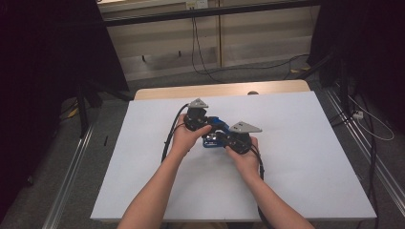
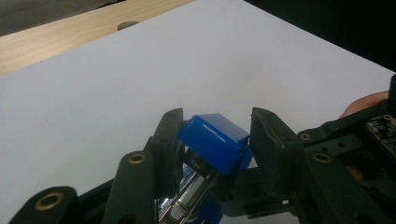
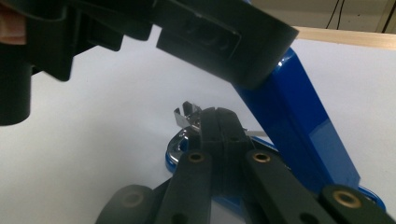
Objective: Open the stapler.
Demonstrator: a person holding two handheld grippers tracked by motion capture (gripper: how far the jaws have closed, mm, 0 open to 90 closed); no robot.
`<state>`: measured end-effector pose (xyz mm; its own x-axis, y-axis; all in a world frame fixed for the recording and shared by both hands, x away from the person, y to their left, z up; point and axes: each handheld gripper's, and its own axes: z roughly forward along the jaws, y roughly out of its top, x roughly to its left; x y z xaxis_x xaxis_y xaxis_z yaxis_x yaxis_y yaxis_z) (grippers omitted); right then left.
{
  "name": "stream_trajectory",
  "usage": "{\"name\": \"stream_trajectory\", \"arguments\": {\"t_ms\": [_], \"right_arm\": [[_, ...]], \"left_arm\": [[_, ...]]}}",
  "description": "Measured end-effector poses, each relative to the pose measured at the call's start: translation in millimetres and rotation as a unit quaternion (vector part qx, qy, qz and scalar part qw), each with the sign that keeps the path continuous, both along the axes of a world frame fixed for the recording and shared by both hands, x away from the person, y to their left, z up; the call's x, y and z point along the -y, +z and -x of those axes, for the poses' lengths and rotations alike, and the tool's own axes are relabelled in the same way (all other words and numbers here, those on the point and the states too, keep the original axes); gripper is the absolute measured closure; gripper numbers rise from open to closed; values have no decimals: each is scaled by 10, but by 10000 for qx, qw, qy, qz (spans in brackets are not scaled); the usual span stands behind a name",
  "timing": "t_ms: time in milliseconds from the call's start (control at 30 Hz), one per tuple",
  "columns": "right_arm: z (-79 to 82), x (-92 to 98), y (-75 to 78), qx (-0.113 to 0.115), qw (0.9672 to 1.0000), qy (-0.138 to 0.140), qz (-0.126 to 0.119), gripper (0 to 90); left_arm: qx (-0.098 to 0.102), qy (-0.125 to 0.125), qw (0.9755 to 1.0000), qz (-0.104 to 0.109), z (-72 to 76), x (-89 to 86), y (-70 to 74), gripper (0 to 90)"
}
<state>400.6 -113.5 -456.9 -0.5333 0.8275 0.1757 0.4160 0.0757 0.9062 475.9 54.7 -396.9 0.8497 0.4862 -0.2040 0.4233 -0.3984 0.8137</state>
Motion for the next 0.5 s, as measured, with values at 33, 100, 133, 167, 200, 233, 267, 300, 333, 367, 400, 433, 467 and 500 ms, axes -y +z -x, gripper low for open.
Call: {"name": "stream_trajectory", "arguments": {"t_ms": [33,100,133,167,200,233,267,300,333,367,400,433,467,500], "right_arm": [[-16,-10,-7,-1,10000,-31,-32,900],[-27,-15,-12,19,10000,-75,-54,900],[-57,-11,-33,23,9998,-163,-135,900],[-70,-15,-42,14,9998,-149,-131,900],[-70,-15,-42,14,9998,-149,-131,900],[-79,-22,-46,33,9998,-154,-98,900],[-94,-33,-52,24,9998,-154,-91,900],[-94,-33,-52,24,9998,-154,-91,900],[-105,-45,-62,23,9998,-187,-107,900],[-110,-51,-67,26,9997,-204,-114,900],[-117,-57,-72,34,9997,-222,-110,900],[-117,-57,-72,34,9997,-222,-110,900],[-123,-64,-71,39,9997,-223,-132,900],[-130,-72,-71,29,9996,-232,-167,900]], "left_arm": [[-16,-4,10000,9,-1,-3,-1,560],[-31,-4,10000,30,-1,-5,-3,562],[-23,-2,10000,27,0,-4,0,564],[-22,-1,10000,21,1,-1,1,564],[-22,-3,10000,21,0,-2,1,564],[-19,-11,10000,20,-4,-6,0,564],[-41,2,10000,72,-7,-11,-8,566],[-41,2,10000,72,-7,-11,-8,566],[-48,-9,10000,65,-10,-11,-6,566],[-48,-9,10000,65,-10,-11,-6,566],[-45,-8,10000,60,-11,-10,-5,566],[-50,1,10000,72,-12,-9,-6,566],[-57,5,10000,76,-13,-8,-6,566],[-63,16,9999,96,-14,-8,-9,565]]}}
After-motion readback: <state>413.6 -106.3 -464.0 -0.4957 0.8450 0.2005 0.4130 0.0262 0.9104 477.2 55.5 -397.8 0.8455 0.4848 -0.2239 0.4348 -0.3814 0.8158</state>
